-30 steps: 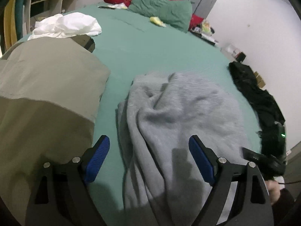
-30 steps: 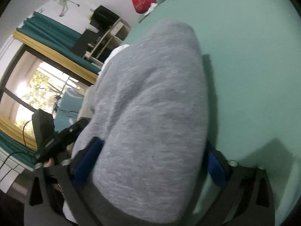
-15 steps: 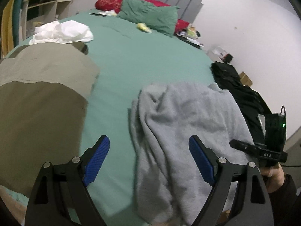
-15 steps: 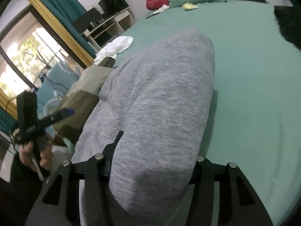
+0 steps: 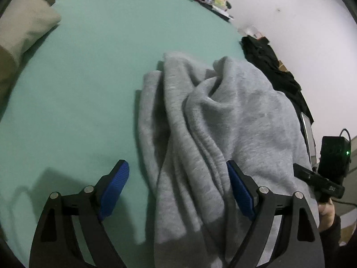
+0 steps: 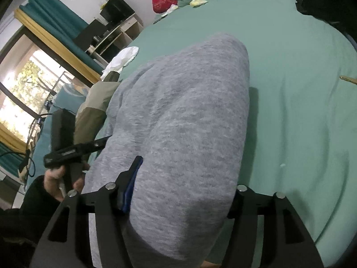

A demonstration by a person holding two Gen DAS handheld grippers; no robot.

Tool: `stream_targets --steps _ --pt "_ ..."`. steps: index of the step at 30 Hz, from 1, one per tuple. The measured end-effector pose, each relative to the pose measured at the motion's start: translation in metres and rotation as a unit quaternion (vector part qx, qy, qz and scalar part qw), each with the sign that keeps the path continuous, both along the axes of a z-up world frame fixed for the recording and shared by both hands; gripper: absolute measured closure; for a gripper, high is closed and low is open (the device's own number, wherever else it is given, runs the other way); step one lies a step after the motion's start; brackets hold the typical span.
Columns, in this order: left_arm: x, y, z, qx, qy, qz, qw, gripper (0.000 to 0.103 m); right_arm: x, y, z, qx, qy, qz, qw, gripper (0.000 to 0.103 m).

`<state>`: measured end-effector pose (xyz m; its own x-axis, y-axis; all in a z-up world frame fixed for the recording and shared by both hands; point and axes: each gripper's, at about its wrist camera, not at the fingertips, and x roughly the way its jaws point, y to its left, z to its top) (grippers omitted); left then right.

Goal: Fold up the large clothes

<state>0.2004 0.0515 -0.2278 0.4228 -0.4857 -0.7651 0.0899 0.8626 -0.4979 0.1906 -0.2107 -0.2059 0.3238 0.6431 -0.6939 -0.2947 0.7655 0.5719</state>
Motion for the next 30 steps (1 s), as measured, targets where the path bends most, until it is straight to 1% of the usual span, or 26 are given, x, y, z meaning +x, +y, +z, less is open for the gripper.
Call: stream_targets --steps 1,3,5,10,11,12,13,14,15,16,17,19,20,21,22,23,24,25,26,27,29,30 --pt "0.001 -0.001 0.0 -0.002 0.001 -0.005 1.0 0.013 0.0 -0.004 0.0 -0.001 -0.001 0.001 1.0 0.04" --pt "0.005 0.002 -0.005 -0.032 0.012 -0.008 0.9994 0.013 0.001 -0.007 -0.002 0.004 0.0 0.0 1.0 0.039" --pt "0.003 0.002 -0.006 -0.051 0.013 -0.01 0.9985 0.013 0.002 -0.01 -0.003 0.009 0.002 -0.001 1.0 0.037" --pt "-0.005 -0.005 -0.008 -0.119 0.025 -0.031 0.992 0.013 0.004 -0.019 -0.003 -0.003 0.003 0.001 1.0 0.029" --pt "-0.006 -0.004 -0.009 -0.139 0.028 -0.034 0.9893 0.013 0.005 -0.018 -0.002 -0.006 0.004 0.002 1.0 0.027" --pt "-0.007 -0.002 -0.011 -0.177 0.033 -0.036 0.9829 0.013 0.006 -0.017 -0.001 -0.01 0.003 0.001 1.0 0.026" --pt "-0.005 -0.003 -0.013 -0.202 0.036 -0.032 0.9782 0.013 0.006 -0.019 -0.001 -0.012 0.002 -0.002 1.0 0.025" --pt "-0.007 0.001 -0.015 -0.236 0.037 -0.018 0.9709 0.013 0.007 -0.02 -0.002 -0.014 0.002 -0.005 1.0 0.019" --pt "-0.009 0.005 -0.016 -0.254 0.037 -0.007 0.9664 0.012 0.008 -0.02 -0.004 -0.026 -0.002 -0.008 1.0 0.01" --pt "-0.011 0.003 -0.014 -0.258 0.033 -0.005 0.9656 0.011 0.008 -0.018 -0.007 -0.047 -0.008 -0.013 0.999 0.009" --pt "-0.013 0.001 -0.011 -0.256 0.028 -0.008 0.9663 0.009 0.009 -0.015 -0.009 -0.056 -0.013 -0.014 0.998 0.007" --pt "-0.015 -0.009 -0.006 -0.242 0.025 -0.016 0.9699 0.006 0.014 -0.009 -0.018 -0.056 -0.008 -0.017 0.998 0.004" --pt "-0.015 -0.018 -0.005 -0.23 0.031 -0.022 0.9724 0.005 0.017 -0.004 -0.022 -0.057 -0.004 -0.022 0.998 0.003" --pt "-0.014 -0.024 -0.004 -0.221 0.037 -0.025 0.9742 0.004 0.019 -0.001 -0.025 -0.055 -0.006 -0.023 0.998 0.002" --pt "-0.015 -0.033 -0.003 -0.206 0.04 -0.028 0.9773 0.003 0.021 0.005 -0.025 -0.063 -0.013 -0.023 0.998 0.002" --pt "-0.016 -0.045 0.001 -0.162 0.034 -0.034 0.9856 0.002 0.023 0.009 -0.023 -0.07 -0.014 -0.024 0.997 0.002" --pt "-0.016 -0.058 0.005 -0.11 0.031 -0.047 0.9924 0.002 0.023 0.009 -0.02 -0.075 -0.015 -0.024 0.997 0.002" --pt "-0.015 -0.066 0.007 -0.076 0.03 -0.055 0.9952 0.002 0.022 0.009 -0.018 -0.078 -0.018 -0.024 0.996 0.002" --pt "-0.013 -0.071 0.008 -0.051 0.031 -0.055 0.9967 0.002 0.02 0.007 -0.015 -0.073 -0.02 -0.025 0.997 0.002" --pt "-0.012 -0.072 0.009 -0.051 0.035 -0.055 0.9966 0.002 0.019 0.003 -0.015 -0.062 -0.017 -0.026 0.998 0.002" --pt "-0.01 -0.066 0.011 -0.056 0.039 -0.052 0.9963 0.002 0.016 -0.009 -0.017 -0.026 -0.014 -0.031 0.999 0.002" --pt "-0.009 -0.066 0.012 -0.049 0.037 -0.055 0.9966 0.003 0.013 -0.017 -0.018 -0.015 -0.012 -0.041 0.999 0.002"
